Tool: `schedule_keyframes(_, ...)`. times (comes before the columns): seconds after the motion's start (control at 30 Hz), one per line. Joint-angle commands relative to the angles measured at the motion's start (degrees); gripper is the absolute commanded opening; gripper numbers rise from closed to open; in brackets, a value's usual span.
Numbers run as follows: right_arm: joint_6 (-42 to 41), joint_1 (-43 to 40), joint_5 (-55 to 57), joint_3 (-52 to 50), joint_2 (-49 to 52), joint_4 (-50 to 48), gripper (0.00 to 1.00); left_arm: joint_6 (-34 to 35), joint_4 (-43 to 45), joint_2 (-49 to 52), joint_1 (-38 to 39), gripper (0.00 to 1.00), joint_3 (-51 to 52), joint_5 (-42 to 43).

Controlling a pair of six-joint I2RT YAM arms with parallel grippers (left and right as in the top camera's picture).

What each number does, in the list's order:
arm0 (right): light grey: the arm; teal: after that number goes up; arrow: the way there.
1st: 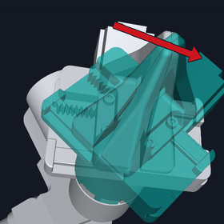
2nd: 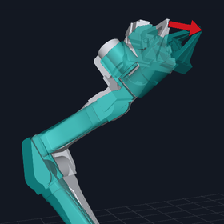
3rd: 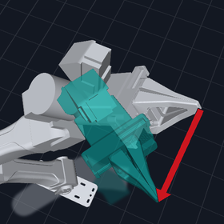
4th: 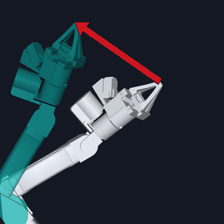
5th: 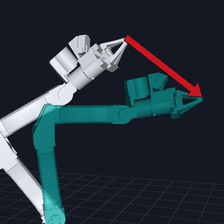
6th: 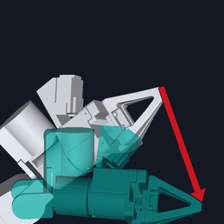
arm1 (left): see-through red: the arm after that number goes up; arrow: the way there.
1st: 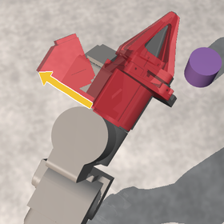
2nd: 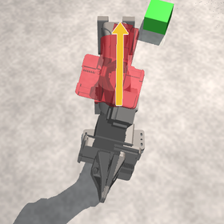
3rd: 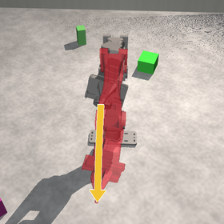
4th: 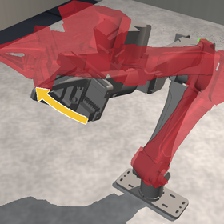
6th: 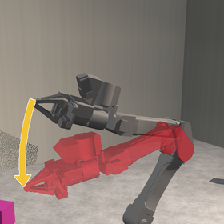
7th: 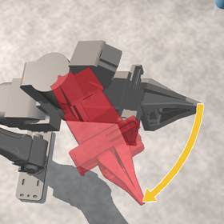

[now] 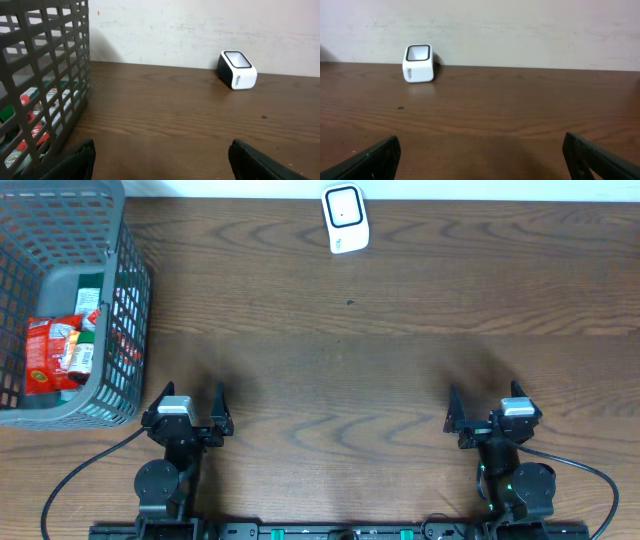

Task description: Scan the item barcode

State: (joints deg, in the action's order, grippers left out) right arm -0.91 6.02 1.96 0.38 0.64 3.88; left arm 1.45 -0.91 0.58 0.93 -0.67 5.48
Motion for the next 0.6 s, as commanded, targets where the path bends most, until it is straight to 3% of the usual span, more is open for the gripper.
schedule_keyframes(0.0, -0.76, -0.31, 0.52, -0.07, 4.33, 0.2, 0.99, -0.37, -2.54, -0.35, 0.15, 0.86, 0.44, 1.55)
schedule_keyframes(0.57, -0.76, -0.31, 0.52, -0.07, 4.9, 0.2, 0.99, -0.37, -2.54, -0.35, 0.15, 0.86, 0.44, 1.53)
